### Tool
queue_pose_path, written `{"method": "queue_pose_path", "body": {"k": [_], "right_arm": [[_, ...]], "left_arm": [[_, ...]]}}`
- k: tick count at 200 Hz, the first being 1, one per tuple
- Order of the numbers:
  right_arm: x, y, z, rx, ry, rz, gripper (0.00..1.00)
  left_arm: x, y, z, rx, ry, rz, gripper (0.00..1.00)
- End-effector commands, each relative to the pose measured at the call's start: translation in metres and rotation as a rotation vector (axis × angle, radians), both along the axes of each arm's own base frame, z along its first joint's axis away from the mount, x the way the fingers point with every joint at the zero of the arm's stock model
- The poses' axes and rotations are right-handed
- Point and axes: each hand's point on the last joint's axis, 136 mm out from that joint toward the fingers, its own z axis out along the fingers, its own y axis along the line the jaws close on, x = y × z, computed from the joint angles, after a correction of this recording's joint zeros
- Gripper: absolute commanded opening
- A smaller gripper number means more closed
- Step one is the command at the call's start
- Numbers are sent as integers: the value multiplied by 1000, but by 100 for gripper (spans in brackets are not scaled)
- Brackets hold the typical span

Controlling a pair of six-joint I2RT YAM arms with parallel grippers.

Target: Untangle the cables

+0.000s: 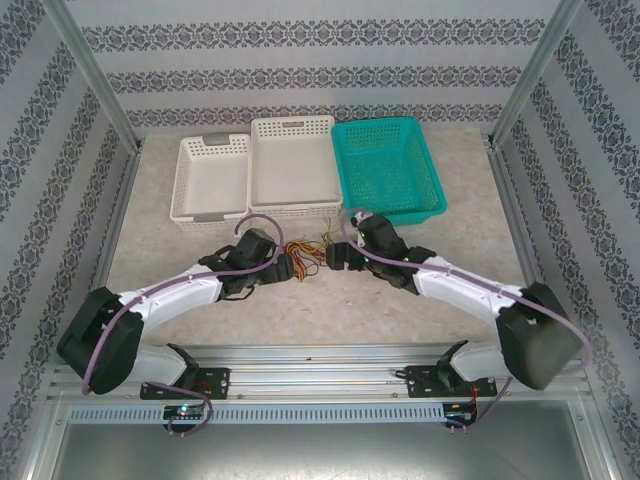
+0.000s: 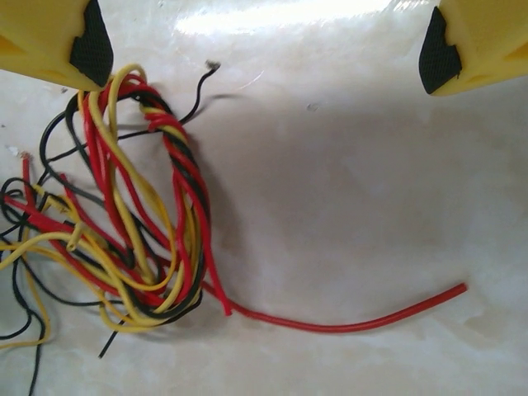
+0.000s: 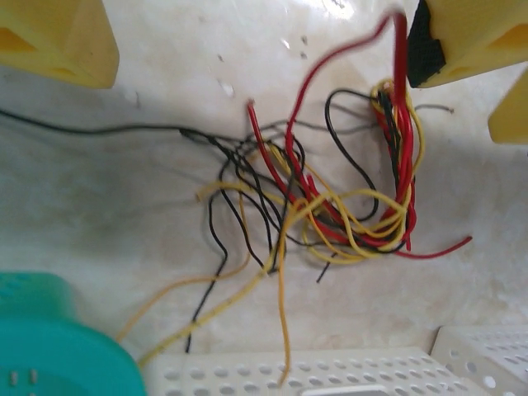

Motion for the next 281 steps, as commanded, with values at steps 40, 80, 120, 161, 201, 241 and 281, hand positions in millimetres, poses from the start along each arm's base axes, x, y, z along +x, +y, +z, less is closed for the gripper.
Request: {"method": "queue_pose_path", "body": {"k": [40, 80, 120, 161, 201, 241, 281], "right_arm": [[28, 24, -4, -17, 2, 18, 81], [26, 33, -25, -13, 69, 40, 73], [23, 40, -38, 14, 109, 47, 65], [22, 48, -54, 18, 146, 57, 58], [28, 44, -69, -26, 158, 18, 57], [35, 40, -81, -69, 170, -22, 50], [39, 36, -84, -86, 169, -46, 43]], "left_arm": [[28, -34, 2, -99, -83, -34, 88], [33, -38, -12, -75, -55, -31, 81], [38, -50, -12, -65, -61, -54, 74], [33, -64, -12, -31, -78, -103, 62], [23, -61, -24, -15, -61, -103, 55], [17, -55, -28, -3, -56, -103, 49], [6, -43, -30, 21, -53, -113, 43]]}}
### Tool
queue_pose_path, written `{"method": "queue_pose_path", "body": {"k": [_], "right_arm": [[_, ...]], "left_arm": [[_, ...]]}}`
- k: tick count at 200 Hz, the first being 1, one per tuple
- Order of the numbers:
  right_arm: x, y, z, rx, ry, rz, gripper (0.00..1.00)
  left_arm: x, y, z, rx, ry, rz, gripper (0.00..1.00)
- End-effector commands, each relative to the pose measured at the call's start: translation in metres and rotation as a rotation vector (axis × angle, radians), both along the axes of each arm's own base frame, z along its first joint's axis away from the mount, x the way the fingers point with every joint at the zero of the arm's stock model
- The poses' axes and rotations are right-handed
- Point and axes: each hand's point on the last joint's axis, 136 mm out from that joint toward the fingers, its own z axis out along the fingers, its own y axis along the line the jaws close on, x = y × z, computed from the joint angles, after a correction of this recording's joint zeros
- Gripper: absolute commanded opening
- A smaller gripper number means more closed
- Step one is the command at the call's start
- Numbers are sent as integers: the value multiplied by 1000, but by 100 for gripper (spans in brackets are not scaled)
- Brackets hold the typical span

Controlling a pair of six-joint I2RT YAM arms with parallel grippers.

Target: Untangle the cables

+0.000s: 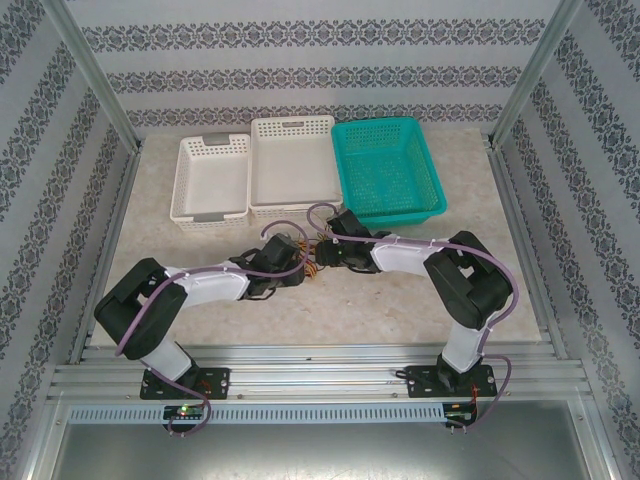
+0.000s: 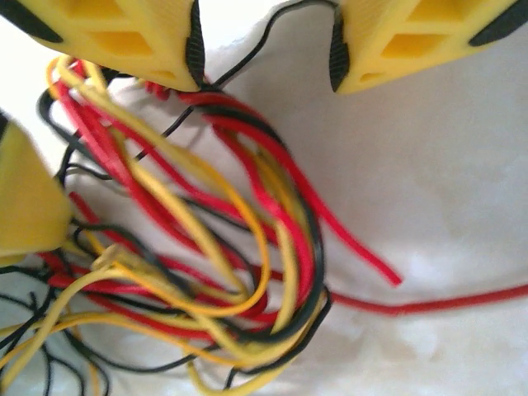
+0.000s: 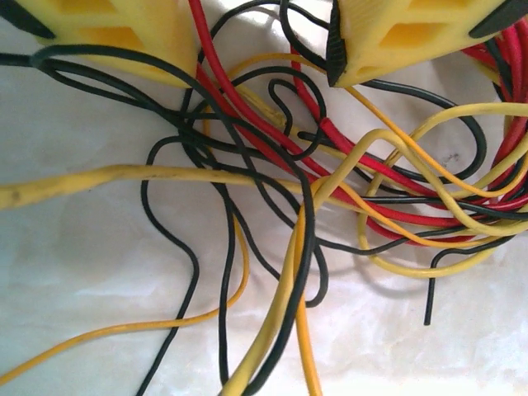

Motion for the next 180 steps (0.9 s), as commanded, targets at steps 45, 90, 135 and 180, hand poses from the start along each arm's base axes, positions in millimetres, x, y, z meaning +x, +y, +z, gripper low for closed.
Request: {"method": "queue_pose_path", "body": {"k": [45, 90, 135, 180], "right_arm": [[3, 4, -4, 4, 3, -16, 38], [-2, 7, 3, 36, -3, -2, 38], [-4, 6, 6, 41, -2, -14, 38], [-2, 0, 22, 43, -45, -32, 38]], "left_arm": [[-16, -2, 27, -85, -96, -78, 57], [-6, -23, 71, -226, -236, -130, 82], [12, -23, 50, -59, -122, -99, 80], [20, -15, 31, 67, -34, -53, 65]]}}
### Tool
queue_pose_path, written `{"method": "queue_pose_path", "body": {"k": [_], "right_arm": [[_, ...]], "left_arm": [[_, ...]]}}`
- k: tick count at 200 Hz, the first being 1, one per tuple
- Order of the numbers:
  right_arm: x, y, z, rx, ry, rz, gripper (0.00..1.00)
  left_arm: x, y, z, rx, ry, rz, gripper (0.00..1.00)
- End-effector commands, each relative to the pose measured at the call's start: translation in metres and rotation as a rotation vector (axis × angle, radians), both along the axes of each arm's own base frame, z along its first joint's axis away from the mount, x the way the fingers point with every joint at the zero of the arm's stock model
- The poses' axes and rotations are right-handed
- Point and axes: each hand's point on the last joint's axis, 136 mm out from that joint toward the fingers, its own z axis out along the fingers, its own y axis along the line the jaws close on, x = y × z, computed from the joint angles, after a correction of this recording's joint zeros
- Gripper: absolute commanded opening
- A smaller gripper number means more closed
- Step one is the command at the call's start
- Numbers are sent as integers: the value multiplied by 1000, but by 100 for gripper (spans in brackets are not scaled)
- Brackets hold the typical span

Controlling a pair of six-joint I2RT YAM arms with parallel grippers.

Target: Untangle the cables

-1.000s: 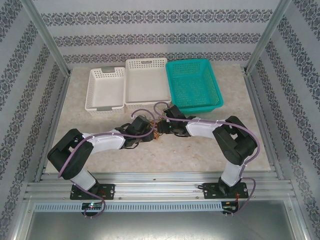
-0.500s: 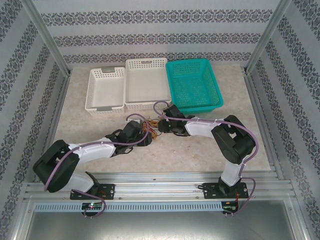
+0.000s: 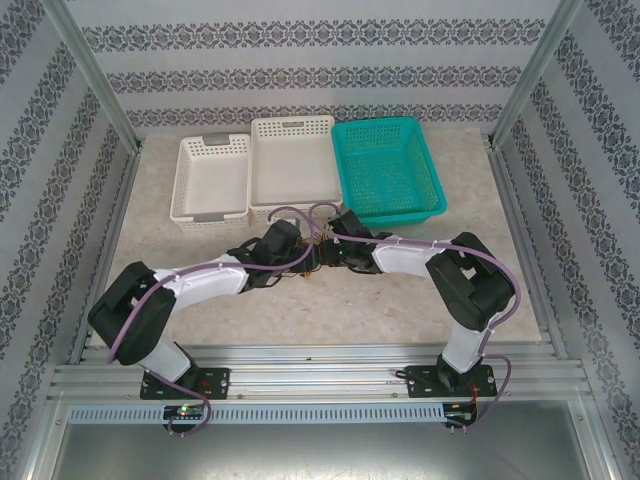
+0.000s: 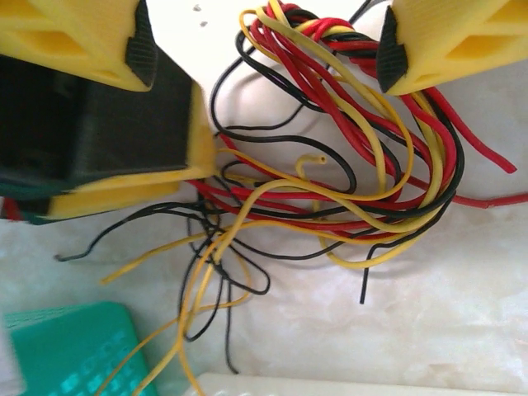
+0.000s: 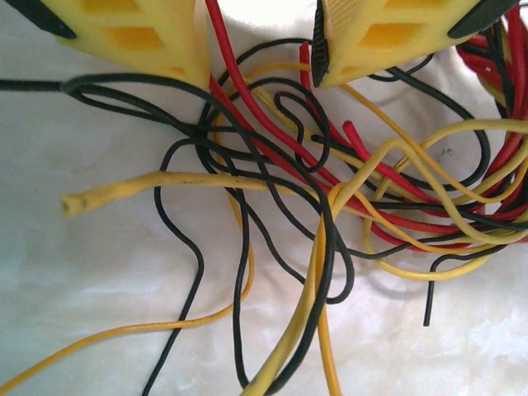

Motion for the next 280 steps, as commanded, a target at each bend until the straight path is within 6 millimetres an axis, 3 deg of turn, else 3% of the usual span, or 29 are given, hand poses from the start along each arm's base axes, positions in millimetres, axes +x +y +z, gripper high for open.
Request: {"method": "queue_pose_path", "body": {"k": [1, 22, 64, 95, 130, 159, 193, 229, 280], "right_arm": [[-1, 0, 16, 18, -35, -19, 38], [0, -3, 22, 19, -49, -29, 38], [0, -8, 30, 26, -70, -45, 38], [0, -9, 38, 38, -85, -52, 38], [-4, -12, 43, 49, -94, -50, 39], [-6, -13, 41, 49, -89, -47, 40], [-7, -6, 33, 63, -59, -31, 42], [-8, -1, 28, 46, -54, -8, 47], [-25, -1, 0, 44, -18, 23, 48]], "left_arm": [[-7, 12, -19, 128, 79, 19, 65], [-9, 17, -28, 158, 118, 46, 59], [-18, 28, -41, 196, 169, 83, 58], [-13, 25, -51, 226, 203, 88, 57], [-3, 18, -47, 221, 188, 89, 57], [-5, 18, -53, 228, 202, 84, 33], [-14, 19, -56, 198, 205, 68, 21], [-24, 19, -47, 160, 193, 32, 0], [-31, 20, -27, 121, 144, -5, 0]]}}
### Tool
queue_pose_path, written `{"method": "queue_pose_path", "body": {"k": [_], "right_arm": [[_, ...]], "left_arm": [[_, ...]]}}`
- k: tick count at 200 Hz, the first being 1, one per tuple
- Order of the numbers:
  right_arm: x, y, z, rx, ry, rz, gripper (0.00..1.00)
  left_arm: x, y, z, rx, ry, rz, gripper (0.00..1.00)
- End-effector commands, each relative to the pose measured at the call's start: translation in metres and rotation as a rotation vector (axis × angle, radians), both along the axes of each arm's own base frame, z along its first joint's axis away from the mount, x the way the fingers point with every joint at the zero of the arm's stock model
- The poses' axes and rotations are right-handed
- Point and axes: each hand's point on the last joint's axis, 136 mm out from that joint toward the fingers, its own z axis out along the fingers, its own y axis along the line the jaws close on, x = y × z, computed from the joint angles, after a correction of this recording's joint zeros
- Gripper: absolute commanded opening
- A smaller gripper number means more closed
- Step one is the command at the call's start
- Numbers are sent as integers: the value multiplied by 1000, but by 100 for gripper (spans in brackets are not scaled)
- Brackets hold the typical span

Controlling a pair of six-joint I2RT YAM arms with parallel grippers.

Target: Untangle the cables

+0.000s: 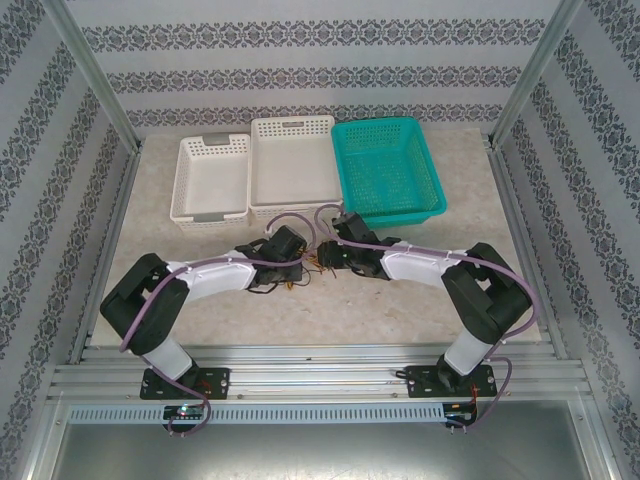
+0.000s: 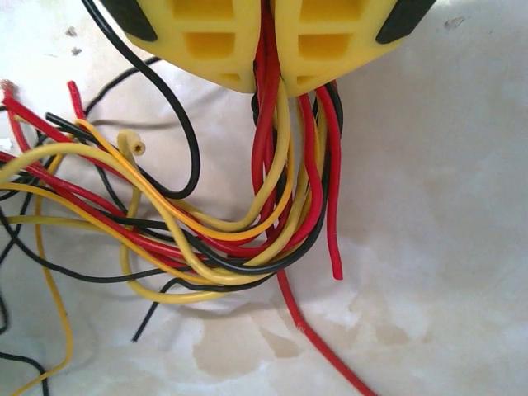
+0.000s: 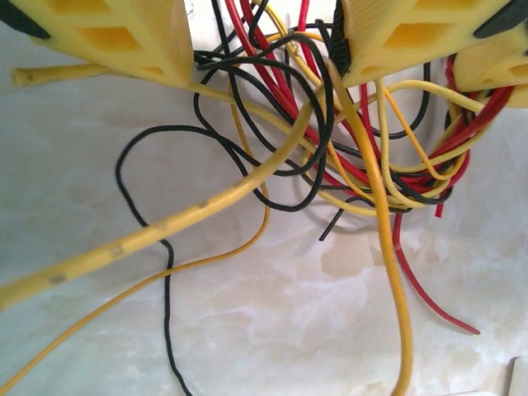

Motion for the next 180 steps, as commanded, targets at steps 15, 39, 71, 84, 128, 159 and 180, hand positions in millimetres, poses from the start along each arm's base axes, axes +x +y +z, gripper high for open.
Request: {"method": "queue_pose_path", "body": {"k": [15, 39, 71, 84, 128, 159, 180], "right_arm": [[-20, 13, -15, 33, 1, 70, 49], [-37, 31, -8, 39, -62, 171, 54], [-44, 37, -6, 54, -108, 206, 57], [-41, 35, -7, 30, -120, 197, 57], [-25, 14, -18, -140, -156, 119, 51], [-22, 19, -20, -176, -189, 140, 50], [-18, 12, -19, -204, -220, 109, 48]], "left_arm": [[-9, -9, 13, -48, -17, -65, 0], [-8, -14, 16, -66, -21, -75, 0], [-6, -27, 18, -109, -16, -114, 0], [-7, -35, 19, -149, -10, -131, 0], [-16, -47, 30, -228, -2, -192, 0], [-28, -60, 38, -315, 21, -258, 0], [-37, -64, 44, -359, 29, -294, 0]]}}
